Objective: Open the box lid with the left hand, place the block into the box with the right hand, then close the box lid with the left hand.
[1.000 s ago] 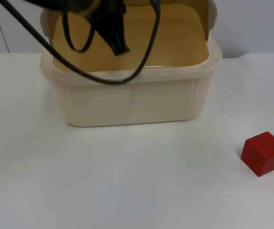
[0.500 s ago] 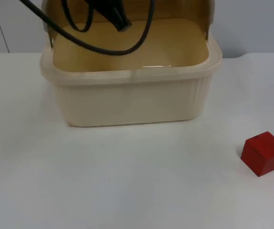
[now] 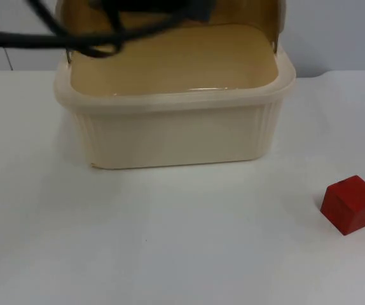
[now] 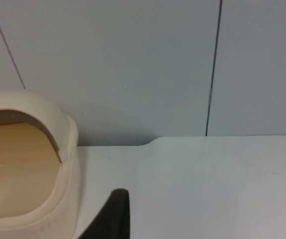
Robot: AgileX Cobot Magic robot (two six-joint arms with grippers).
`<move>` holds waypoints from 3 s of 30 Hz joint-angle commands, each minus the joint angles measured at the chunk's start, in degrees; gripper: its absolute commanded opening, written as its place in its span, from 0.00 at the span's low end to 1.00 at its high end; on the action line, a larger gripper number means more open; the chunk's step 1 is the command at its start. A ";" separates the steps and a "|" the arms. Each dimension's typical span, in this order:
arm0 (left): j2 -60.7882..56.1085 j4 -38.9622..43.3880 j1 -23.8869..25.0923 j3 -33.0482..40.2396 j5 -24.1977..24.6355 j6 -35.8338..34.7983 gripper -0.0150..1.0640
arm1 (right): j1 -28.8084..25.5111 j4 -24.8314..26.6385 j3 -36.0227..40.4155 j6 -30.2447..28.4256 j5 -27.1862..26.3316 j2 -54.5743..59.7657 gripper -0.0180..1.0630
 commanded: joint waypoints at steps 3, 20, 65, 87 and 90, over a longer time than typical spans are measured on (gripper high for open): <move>-12.28 -2.15 1.68 3.40 9.79 -0.44 0.01 | 0.16 0.95 -0.42 -0.49 0.24 -0.70 0.98; -19.33 4.74 22.61 3.29 23.34 -15.20 0.01 | 0.16 0.95 -0.42 -0.64 -0.31 -0.58 0.98; -28.18 -1.93 34.10 3.31 7.89 2.54 0.99 | 0.16 1.59 -0.16 -0.94 -0.66 -0.27 0.98; -31.97 -2.37 34.10 3.31 16.16 1.75 0.99 | 0.16 8.65 -0.28 -4.55 3.20 3.40 0.98; -31.97 -2.87 34.10 3.31 15.84 1.75 0.99 | 0.27 11.70 -0.28 -7.26 4.21 6.22 0.98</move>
